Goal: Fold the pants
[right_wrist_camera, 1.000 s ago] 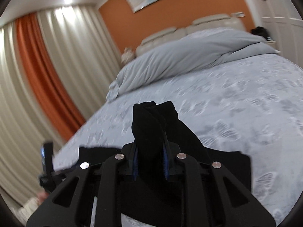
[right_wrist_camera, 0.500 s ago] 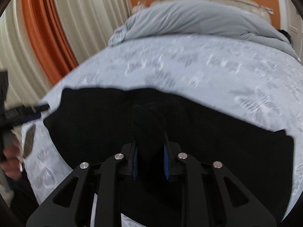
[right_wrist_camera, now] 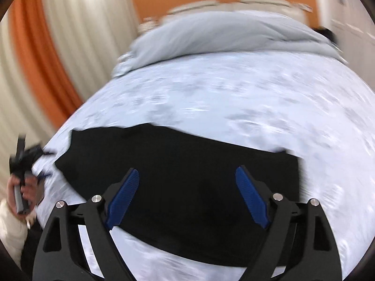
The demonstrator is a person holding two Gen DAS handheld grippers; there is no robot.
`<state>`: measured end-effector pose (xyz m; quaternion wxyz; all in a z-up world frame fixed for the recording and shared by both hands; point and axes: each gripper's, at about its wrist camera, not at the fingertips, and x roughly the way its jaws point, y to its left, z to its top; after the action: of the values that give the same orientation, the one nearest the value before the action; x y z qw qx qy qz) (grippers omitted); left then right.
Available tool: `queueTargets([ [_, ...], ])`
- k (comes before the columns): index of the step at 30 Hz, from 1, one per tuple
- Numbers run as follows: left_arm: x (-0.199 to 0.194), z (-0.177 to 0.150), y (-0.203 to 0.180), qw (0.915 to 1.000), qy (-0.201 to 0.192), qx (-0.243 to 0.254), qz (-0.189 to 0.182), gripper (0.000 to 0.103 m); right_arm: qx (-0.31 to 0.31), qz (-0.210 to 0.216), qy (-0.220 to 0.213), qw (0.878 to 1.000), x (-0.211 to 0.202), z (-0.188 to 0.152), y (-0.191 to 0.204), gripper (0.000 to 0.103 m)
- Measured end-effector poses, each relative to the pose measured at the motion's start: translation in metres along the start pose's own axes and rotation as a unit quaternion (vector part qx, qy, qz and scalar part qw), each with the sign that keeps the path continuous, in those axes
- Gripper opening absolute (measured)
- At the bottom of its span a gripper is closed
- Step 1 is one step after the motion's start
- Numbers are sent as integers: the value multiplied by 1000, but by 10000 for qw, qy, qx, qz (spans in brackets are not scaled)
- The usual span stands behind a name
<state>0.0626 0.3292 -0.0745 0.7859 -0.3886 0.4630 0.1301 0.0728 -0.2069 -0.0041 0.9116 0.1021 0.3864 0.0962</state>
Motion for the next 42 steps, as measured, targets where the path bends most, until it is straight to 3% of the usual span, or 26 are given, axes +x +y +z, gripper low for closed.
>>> queueTargets([
  [2, 16, -1, 14, 9982, 355, -458, -129, 93, 404, -319, 63, 9987, -7, -2, -33, 83],
  [5, 16, 0, 7, 9987, 50, -498, -53, 95, 824, -658, 226, 9942, -15, -6, -67, 87],
  [9, 25, -3, -6, 9987, -41, -492, 119, 95, 1244, -895, 472, 9871, -12, -15, -109, 89],
  [12, 30, -8, -20, 9991, -150, -307, 269, 95, 1418, -801, 757, 9837, 4, -29, -127, 89],
  [15, 36, -12, -30, 9993, -130, -160, 311, 95, 1690, -345, 1108, 9788, 27, -46, -135, 88],
  [16, 37, -12, -30, 9993, -132, -134, 328, 95, 1739, -195, 1146, 9779, 34, -49, -134, 85],
  [19, 40, -13, -36, 9992, -142, -81, 366, 95, 1455, 215, 1047, 9836, 41, -50, -119, 26],
  [20, 41, -13, -37, 9992, -132, -77, 362, 95, 1425, 211, 951, 9850, 36, -45, -114, 19],
  [23, 40, -13, -38, 9997, -67, -141, 210, 95, 1000, 174, 531, 9934, 4, -26, -95, 18],
  [26, 43, -13, -41, 9998, 23, -165, 63, 95, 875, 105, 281, 9957, -22, -19, -98, 18],
  [27, 44, -15, -42, 9999, 41, -107, 97, 95, 956, 80, 358, 9947, -19, -22, -105, 18],
  [30, 48, -18, -45, 9998, 15, 21, 205, 97, 1131, -352, 1140, 9864, 24, -48, -115, 22],
  [33, 50, -18, -46, 9997, -47, 20, 223, 98, 920, -660, 1017, 9884, 19, -42, -100, 30],
  [37, 49, -17, -43, 9996, -260, -49, 74, 96, 1033, -949, 744, 9873, -4, -31, -99, 67],
  [39, 46, -16, -39, 9989, -442, -131, -8, 80, 1136, -1095, 482, 9863, -18, -24, -104, 75],
  [42, 42, -10, -32, 9980, -487, -364, -145, 30, 1245, -1091, 253, 9859, -31, -14, -113, 76],
])
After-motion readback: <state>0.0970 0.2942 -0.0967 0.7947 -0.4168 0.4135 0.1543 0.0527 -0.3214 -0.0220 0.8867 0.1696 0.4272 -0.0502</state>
